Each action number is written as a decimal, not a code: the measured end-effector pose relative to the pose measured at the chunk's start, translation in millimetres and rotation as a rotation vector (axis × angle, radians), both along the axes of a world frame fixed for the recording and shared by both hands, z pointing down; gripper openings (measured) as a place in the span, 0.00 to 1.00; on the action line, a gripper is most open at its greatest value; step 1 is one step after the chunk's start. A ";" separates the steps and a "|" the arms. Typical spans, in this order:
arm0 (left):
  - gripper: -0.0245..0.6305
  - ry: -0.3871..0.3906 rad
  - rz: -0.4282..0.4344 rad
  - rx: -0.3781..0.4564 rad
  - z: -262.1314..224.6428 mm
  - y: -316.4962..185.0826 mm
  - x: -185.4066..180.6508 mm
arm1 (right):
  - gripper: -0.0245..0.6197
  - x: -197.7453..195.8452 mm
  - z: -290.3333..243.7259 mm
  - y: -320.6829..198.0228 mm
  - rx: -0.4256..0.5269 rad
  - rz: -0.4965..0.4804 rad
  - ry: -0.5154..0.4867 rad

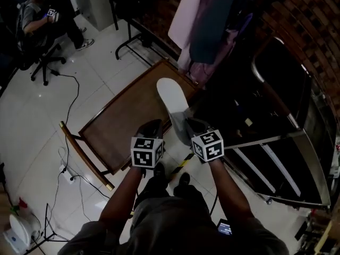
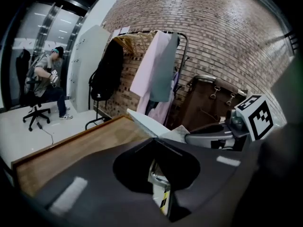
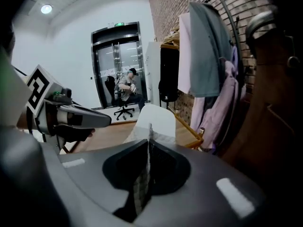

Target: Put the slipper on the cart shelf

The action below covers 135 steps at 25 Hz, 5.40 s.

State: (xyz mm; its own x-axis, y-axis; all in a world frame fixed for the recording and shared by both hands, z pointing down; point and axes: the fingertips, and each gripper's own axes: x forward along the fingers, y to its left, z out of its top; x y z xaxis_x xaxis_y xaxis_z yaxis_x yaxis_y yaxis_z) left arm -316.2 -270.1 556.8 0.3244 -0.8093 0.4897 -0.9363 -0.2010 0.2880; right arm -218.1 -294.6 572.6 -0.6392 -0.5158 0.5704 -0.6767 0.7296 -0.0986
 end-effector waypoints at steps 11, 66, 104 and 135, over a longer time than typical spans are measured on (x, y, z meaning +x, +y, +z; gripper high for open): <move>0.05 -0.001 0.238 0.096 -47.9 25.0 143.6 | 0.05 140.1 -72.7 86.1 0.090 0.229 -0.103; 0.05 0.041 1.199 0.065 -43.0 164.0 709.3 | 0.05 716.6 -61.3 298.8 0.097 1.300 0.015; 0.05 -0.085 0.828 0.065 -39.6 150.3 740.4 | 0.08 834.5 -2.8 182.6 0.119 1.089 -0.083; 0.05 0.027 1.041 0.154 -100.3 173.8 731.6 | 0.04 708.0 -151.6 254.9 0.383 0.909 -0.303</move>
State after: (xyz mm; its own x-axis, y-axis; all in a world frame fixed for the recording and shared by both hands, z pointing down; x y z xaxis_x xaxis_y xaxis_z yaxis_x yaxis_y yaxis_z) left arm 415.4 -96.3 456.5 0.9044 -0.1781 0.3878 -0.2746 -0.9386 0.2091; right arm 489.9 -39.8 420.9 -0.0065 -0.9893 0.1459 -0.9739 -0.0268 -0.2254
